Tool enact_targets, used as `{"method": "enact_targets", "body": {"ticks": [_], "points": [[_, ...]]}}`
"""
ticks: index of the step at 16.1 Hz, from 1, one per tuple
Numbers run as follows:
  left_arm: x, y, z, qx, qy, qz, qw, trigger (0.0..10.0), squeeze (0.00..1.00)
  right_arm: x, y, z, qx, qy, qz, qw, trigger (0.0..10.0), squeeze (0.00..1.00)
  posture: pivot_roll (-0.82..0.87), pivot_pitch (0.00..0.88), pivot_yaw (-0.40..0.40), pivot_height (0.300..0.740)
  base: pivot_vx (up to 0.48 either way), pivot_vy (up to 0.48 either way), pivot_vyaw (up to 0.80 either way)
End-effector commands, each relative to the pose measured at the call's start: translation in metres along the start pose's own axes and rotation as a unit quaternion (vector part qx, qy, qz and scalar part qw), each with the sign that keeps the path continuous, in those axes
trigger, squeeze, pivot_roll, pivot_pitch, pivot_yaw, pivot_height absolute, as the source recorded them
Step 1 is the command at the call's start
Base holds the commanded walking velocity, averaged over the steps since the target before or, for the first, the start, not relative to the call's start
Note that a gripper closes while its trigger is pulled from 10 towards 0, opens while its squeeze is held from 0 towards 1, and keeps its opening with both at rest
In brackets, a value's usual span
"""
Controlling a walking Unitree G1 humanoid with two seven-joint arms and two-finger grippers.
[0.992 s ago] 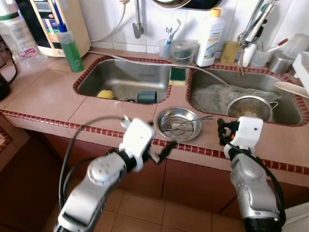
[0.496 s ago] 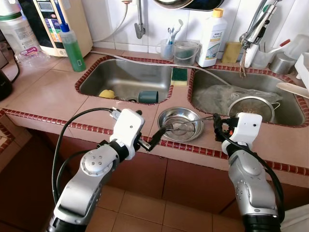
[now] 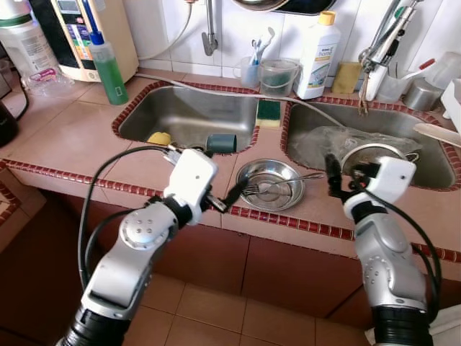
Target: Kitchen organization
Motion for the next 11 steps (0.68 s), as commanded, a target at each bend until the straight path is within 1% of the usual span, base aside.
{"method": "enact_targets", "body": {"ticks": [1,3,4,6,8,9,11], "points": [[-0.009,0.001,0.003,-0.005,-0.001,-0.020,1.000,10.0,0.00,-0.006,-0.001,-0.003,0.012,-0.017,-0.010,1.000,10.0,1.00,-0.09,0.078,0.005,0.740,0.000,0.000,0.00],[-0.016,0.001,0.003,-0.005,0.005,-0.040,0.999,10.0,0.00,-0.009,-0.001,-0.005,0.015,-0.036,-0.015,0.999,10.0,1.00,-0.09,0.077,0.005,0.740,0.000,0.000,0.00],[-0.023,0.001,0.004,-0.006,0.004,-0.056,0.998,10.0,0.00,-0.010,-0.003,-0.006,0.015,-0.051,-0.016,0.998,10.0,1.00,-0.08,0.077,0.006,0.740,0.000,0.000,0.00],[-0.032,0.002,0.004,-0.005,0.001,-0.076,0.997,10.0,0.00,-0.012,-0.005,-0.008,0.019,-0.082,-0.016,0.996,10.0,1.00,-0.08,0.077,0.010,0.740,0.000,0.000,0.00],[-0.036,0.003,0.005,-0.004,0.000,-0.084,0.996,10.0,0.00,-0.014,-0.008,-0.010,0.021,-0.115,-0.014,0.993,10.0,1.00,-0.08,0.080,0.015,0.740,0.000,0.000,0.00],[-0.037,0.003,0.006,-0.004,0.001,-0.085,0.996,10.0,0.00,-0.015,-0.011,-0.010,0.022,-0.133,-0.010,0.991,10.0,0.00,-0.08,0.081,0.017,0.740,0.000,0.000,0.00],[-0.037,0.004,0.007,-0.004,0.001,-0.086,0.996,10.0,0.00,-0.015,-0.017,-0.011,0.024,-0.169,-0.002,0.985,10.0,0.00,-0.08,0.082,0.021,0.740,0.000,0.000,0.00]]}}
Point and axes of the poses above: a point about 5 cm out from each wrist's last joint towards the gripper, its own y axis pointing back from the gripper into the wrist, its own z axis along the axis of the wrist's last joint, x = y × z, the point moved 2 cm from there along -y, pointing out of the wrist towards the gripper, and after that the axes turned 9 degrees about y, right-handed, at the moved point
